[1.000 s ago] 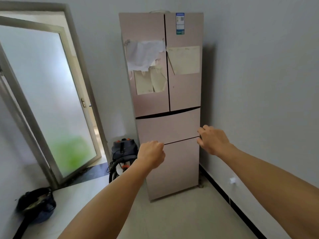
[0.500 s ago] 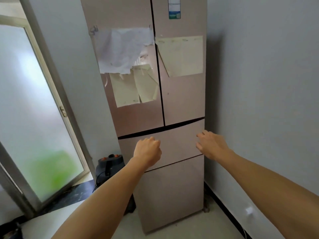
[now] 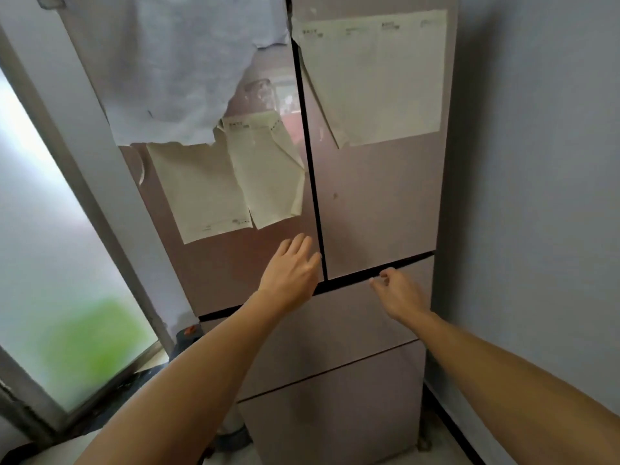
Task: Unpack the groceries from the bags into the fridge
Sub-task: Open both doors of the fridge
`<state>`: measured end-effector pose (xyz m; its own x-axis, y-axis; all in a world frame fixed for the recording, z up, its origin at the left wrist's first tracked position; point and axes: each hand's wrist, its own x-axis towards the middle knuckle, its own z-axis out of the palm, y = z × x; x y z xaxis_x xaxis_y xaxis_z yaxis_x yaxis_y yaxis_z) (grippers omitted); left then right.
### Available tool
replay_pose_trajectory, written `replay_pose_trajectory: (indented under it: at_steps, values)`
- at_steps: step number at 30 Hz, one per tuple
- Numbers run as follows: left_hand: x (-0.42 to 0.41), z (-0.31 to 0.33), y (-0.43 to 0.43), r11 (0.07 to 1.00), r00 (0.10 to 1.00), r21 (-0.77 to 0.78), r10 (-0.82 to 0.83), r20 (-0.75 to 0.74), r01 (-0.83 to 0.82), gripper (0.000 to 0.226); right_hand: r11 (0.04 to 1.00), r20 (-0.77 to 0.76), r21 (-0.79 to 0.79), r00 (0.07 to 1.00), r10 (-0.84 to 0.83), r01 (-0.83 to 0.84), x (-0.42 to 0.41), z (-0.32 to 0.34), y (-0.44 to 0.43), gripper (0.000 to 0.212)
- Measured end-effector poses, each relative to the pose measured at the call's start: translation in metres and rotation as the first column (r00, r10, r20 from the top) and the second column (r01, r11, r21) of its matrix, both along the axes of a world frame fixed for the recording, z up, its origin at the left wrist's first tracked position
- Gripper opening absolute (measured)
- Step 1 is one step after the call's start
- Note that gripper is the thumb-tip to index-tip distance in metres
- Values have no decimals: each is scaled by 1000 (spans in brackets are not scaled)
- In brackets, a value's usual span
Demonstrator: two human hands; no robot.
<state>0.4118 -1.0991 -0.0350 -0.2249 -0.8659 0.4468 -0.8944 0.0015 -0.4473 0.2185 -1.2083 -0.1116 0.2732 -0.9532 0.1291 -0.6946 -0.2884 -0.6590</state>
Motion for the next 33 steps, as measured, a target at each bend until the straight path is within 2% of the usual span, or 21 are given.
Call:
replay_pose_trajectory:
  at_steps: [3, 6, 7, 9, 11, 13, 17, 22, 26, 30, 33]
  values:
    - [23, -1, -45, 992, 995, -87, -94, 33, 97, 46, 982, 136, 161, 983, -123, 100, 22, -19, -33, 46]
    - [45, 2, -83, 964, 975, -174, -183, 124, 203, 48, 930, 297, 338, 921, -252, 146, 46, -37, -70, 39]
    - [51, 3, -95, 953, 967, -191, -208, 146, 234, 47, 899, 381, 412, 868, -320, 150, 54, -42, -82, 41]
    - [61, 2, -114, 929, 952, -233, -253, 170, 289, 48, 806, 560, 586, 678, -476, 82, 68, -41, -95, 49]
    - [68, -3, -127, 903, 940, -279, -278, 199, 326, 50, 729, 636, 685, 488, -598, 1, 83, -41, -107, 65]
    - [72, -9, -132, 889, 931, -305, -273, 242, 341, 51, 698, 664, 715, 344, -664, -32, 99, -43, -114, 72]
    - [73, -11, -134, 873, 924, -338, -267, 275, 352, 53, 682, 687, 724, 185, -702, -101, 121, -52, -115, 83]
    - [70, -9, -132, 873, 928, -344, -264, 262, 345, 60, 671, 689, 724, 200, -696, -161, 113, -39, -109, 81]
    - [61, -8, -124, 859, 916, -331, -328, 233, 391, 49, 659, 687, 726, 237, -687, -195, 100, -37, -101, 79]
    - [34, -10, -108, 858, 903, -288, -376, 208, 424, 44, 648, 690, 722, 317, -650, -241, 71, -43, -90, 78]
    - [1, -9, -93, 873, 904, -249, -375, 205, 419, 45, 667, 717, 689, 400, -571, -283, 37, -38, -76, 64]
